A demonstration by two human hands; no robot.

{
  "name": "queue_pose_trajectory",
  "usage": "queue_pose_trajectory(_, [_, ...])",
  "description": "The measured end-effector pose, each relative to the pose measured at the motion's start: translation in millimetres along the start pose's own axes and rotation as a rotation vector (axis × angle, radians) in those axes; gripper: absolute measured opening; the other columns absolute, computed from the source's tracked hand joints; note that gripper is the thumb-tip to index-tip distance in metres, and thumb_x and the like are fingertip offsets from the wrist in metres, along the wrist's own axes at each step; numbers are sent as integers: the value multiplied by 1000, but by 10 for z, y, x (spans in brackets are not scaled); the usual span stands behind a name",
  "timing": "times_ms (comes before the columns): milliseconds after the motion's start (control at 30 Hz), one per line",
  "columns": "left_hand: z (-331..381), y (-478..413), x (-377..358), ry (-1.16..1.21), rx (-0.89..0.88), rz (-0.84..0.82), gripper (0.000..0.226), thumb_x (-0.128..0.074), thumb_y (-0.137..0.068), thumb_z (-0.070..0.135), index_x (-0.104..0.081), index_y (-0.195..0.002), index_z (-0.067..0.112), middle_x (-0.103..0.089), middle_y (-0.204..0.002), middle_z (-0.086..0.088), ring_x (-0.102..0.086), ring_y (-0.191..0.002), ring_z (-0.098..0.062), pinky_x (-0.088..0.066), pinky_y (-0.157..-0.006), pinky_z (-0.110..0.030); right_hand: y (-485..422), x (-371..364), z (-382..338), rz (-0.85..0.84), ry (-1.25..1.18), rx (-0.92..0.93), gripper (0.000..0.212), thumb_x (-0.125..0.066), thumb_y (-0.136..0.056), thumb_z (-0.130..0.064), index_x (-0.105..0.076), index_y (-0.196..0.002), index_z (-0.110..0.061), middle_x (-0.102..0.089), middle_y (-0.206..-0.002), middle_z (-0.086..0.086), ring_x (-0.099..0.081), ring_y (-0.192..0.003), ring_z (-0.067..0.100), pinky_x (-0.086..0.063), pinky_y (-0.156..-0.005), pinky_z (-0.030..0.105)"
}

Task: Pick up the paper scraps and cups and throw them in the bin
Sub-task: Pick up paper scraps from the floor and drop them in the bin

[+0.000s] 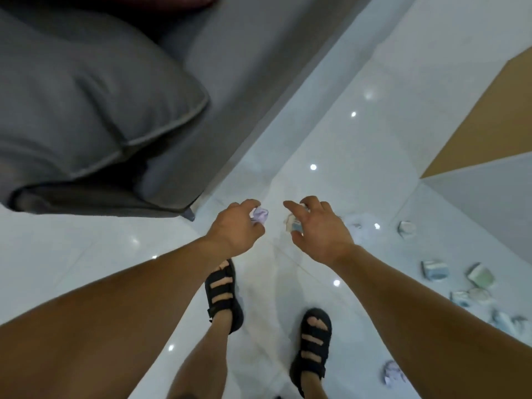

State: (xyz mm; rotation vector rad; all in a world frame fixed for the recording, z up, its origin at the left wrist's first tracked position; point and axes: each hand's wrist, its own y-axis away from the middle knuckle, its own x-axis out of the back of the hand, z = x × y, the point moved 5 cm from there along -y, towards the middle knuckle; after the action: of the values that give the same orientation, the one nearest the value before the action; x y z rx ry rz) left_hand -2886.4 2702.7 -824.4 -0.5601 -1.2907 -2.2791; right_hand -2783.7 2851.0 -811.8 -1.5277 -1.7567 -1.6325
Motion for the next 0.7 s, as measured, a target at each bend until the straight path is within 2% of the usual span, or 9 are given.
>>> queue_pose_trajectory(233, [398,1513,733,109,73,137,49,-52,-92,42,-45,-137,24,-56,-128,-9,-56,-112,-26,-46,-97,-36,1011,1062,-825,-44,125,144,69,-56,-91,-28,-20,-150,-30,-40,-141,6,-47,-116,27,-49,-86,36])
queue_pose_trajectory(367, [387,2561,1061,204,126,246,47,-51,-93,40,-46,-135,22,-55,-130,-9,-55,-112,-26,-42,-89,-30,1641,1589,-1430,-31,199,251,76,-57,-90,-25,-14,-152,-23,-43,-140,7,-48,-117,28,-46,-87,35])
queue_pose_trajectory(433, [299,3080,1203,269,158,292,48,-49,-94,42,-45,-137,20,-55,-131,-8,-55,-111,-25,-38,-85,-25,1935,1794,-1768,-48,251,306,74,-55,-92,-24,-14,-153,-18,-39,-144,6,-44,-122,28,-44,-92,35])
queue_pose_trajectory(567, [-38,4070,1520,383,184,410,45,-52,-94,38,-48,-134,18,-59,-123,-7,-54,-99,-18,-37,-81,-24,2415,2079,-2524,-60,343,422,66,-56,-92,-25,-25,-150,-16,-39,-146,5,-42,-127,27,-41,-100,35])
queue_pose_trajectory(700, [-700,5050,1846,486,276,572,48,-53,-92,38,-47,-136,20,-60,-122,-7,-58,-107,-24,-39,-83,-24,2798,2090,-3537,-51,437,565,61,-57,-90,-28,-33,-145,-15,-44,-140,7,-47,-121,29,-41,-96,36])
